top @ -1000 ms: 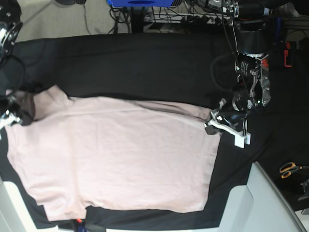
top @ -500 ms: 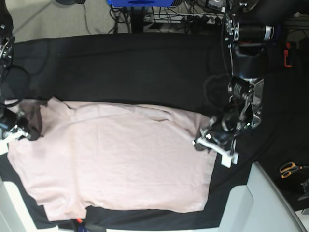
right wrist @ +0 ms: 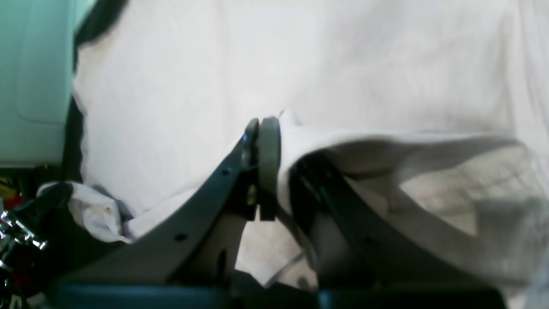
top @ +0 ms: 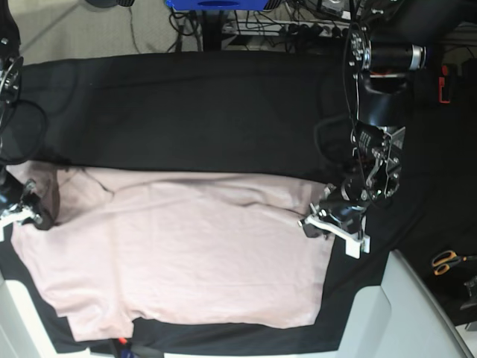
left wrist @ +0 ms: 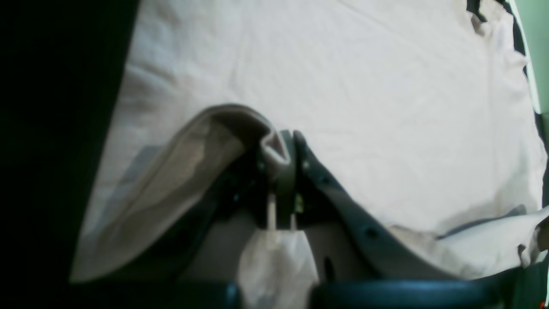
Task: Fold the T-shirt properly
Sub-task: 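Lift the held edge and fold it across the shirt body, then open both grippers and raise them off the folded shirt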
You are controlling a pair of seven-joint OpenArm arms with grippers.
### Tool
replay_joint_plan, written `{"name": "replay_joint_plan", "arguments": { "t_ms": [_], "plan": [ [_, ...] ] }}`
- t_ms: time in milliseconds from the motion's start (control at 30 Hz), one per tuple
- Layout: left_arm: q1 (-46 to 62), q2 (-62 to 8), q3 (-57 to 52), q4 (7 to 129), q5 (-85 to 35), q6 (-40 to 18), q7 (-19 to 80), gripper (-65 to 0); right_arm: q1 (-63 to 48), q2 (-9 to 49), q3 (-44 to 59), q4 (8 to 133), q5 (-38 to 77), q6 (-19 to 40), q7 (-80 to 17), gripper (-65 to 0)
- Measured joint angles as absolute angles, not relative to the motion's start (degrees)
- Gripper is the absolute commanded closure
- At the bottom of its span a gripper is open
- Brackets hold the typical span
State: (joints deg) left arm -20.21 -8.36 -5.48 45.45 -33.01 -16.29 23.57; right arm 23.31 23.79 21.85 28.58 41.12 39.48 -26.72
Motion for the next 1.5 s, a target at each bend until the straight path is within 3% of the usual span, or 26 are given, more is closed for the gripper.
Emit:
{"name": "replay_joint_plan", "arguments": {
  "t_ms": [500, 1067, 1167, 1300, 1367, 1500],
  "plan": [
    [-22.11, -7.84, -5.43, 39.46, -33.01, -16.27, 10.57, 0.0, 23.29, 22.96, 21.89, 28.58, 41.12, 39.42, -19.86, -0.2],
    [-25.08, -7.86, -5.41, 33.61, -33.01, -16.36, 5.32, 0.0, 23.16, 19.25, 21.89, 28.58, 41.12, 39.05, -9.39, -1.1],
    [-25.06, -8.14, -2.44, 33.56, -33.01, -16.27, 5.32, -0.2, 23.16, 19.18, 22.15, 28.58, 41.12, 39.05, -9.39, -8.6],
    [-25.26, -7.97, -0.58, 34.15, -33.01, -16.34, 5.58, -37.4, 23.18, 19.55, 22.31, 28.69, 41.69, 39.05, -9.19, -30.6],
    [-25.78, -8.14, -0.71, 35.59, -33.08, -16.27, 5.39, -50.7, 23.24, 19.68, 24.29, 28.80, 41.76, 39.07, -9.26, -37.5],
    [-26.28, -8.51, -0.95, 42.06, -33.61, -16.23, 5.26, -63.8, 23.05, 19.62, 33.82, 30.24, 41.69, 38.92, -11.79, -38.0]
  ]
}}
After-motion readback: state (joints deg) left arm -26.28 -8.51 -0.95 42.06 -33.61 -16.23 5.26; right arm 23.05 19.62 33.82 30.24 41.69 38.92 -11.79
